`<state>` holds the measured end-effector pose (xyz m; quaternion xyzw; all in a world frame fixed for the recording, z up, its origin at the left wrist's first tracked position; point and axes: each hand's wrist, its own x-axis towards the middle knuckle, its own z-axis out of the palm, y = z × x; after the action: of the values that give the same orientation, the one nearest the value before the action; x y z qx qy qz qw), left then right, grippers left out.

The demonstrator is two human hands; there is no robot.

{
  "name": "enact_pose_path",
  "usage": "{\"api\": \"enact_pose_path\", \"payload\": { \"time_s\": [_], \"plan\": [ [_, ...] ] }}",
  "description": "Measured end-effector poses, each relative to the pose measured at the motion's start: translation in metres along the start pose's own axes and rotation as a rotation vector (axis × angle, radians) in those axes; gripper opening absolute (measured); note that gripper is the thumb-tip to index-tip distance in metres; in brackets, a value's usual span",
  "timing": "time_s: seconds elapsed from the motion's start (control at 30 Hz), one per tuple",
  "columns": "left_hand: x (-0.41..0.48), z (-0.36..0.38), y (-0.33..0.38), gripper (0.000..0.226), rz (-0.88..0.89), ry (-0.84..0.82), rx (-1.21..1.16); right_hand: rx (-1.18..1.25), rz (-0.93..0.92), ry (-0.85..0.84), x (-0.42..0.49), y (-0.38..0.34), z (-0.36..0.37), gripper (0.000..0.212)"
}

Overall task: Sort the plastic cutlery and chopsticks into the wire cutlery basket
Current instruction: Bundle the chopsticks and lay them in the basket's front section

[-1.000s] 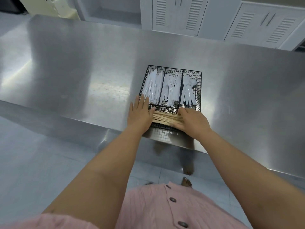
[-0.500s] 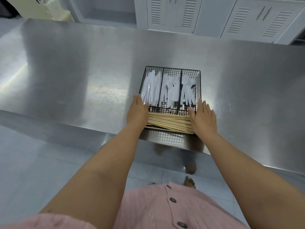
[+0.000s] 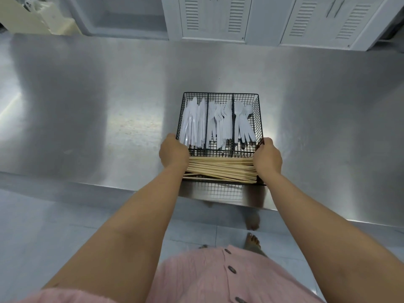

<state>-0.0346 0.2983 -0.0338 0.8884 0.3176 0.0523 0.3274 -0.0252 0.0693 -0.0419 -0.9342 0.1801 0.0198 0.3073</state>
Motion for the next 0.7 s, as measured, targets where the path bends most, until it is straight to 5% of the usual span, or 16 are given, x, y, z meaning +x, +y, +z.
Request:
{"api": "enact_pose_path", "payload": {
  "time_s": [0.7],
  "plan": [
    [0.01,0.113,0.2,0.026,0.166,-0.14,-0.02,-0.098,0.066,0.137,0.17,0.075,-0.121,0.029]
  ]
}}
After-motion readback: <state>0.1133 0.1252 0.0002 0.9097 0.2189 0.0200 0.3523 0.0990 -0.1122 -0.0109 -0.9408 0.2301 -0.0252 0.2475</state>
